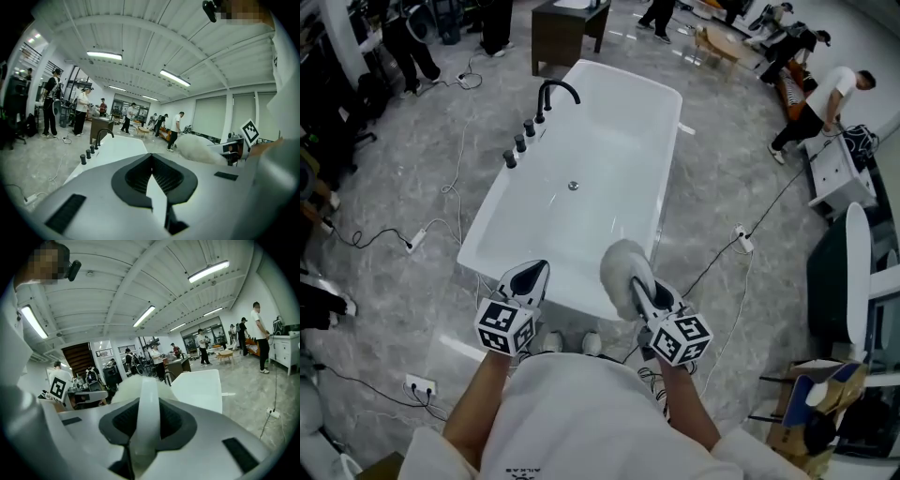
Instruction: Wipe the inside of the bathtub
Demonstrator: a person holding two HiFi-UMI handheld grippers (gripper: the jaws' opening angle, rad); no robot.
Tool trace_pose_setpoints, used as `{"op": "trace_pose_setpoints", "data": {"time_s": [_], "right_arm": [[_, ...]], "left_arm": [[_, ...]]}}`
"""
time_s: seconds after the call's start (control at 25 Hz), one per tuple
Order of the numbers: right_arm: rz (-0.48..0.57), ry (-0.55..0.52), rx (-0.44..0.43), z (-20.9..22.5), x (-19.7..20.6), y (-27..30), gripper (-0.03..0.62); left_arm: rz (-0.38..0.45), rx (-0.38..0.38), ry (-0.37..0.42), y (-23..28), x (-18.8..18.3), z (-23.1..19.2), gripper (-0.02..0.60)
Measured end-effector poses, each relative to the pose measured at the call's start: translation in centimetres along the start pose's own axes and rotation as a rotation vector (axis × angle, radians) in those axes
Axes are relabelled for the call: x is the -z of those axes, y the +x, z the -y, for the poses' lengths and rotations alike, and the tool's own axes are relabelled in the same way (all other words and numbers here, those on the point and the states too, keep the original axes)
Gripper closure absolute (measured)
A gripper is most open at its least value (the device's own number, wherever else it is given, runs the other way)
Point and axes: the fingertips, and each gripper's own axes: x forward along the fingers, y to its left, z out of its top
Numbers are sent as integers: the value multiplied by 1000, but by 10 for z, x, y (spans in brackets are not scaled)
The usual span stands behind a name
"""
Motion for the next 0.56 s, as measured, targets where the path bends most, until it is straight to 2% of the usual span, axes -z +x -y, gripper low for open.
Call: {"op": "trace_pose_setpoints", "data": {"time_s": [0.32, 0.56], "right_arm": [[-9, -55, 21, 3, 7, 7, 500], [1, -91, 23, -3, 2, 14, 500]], "left_arm": [[0, -73, -14, -6, 10, -8, 569], [17, -70, -3, -6, 3, -5, 569]]}}
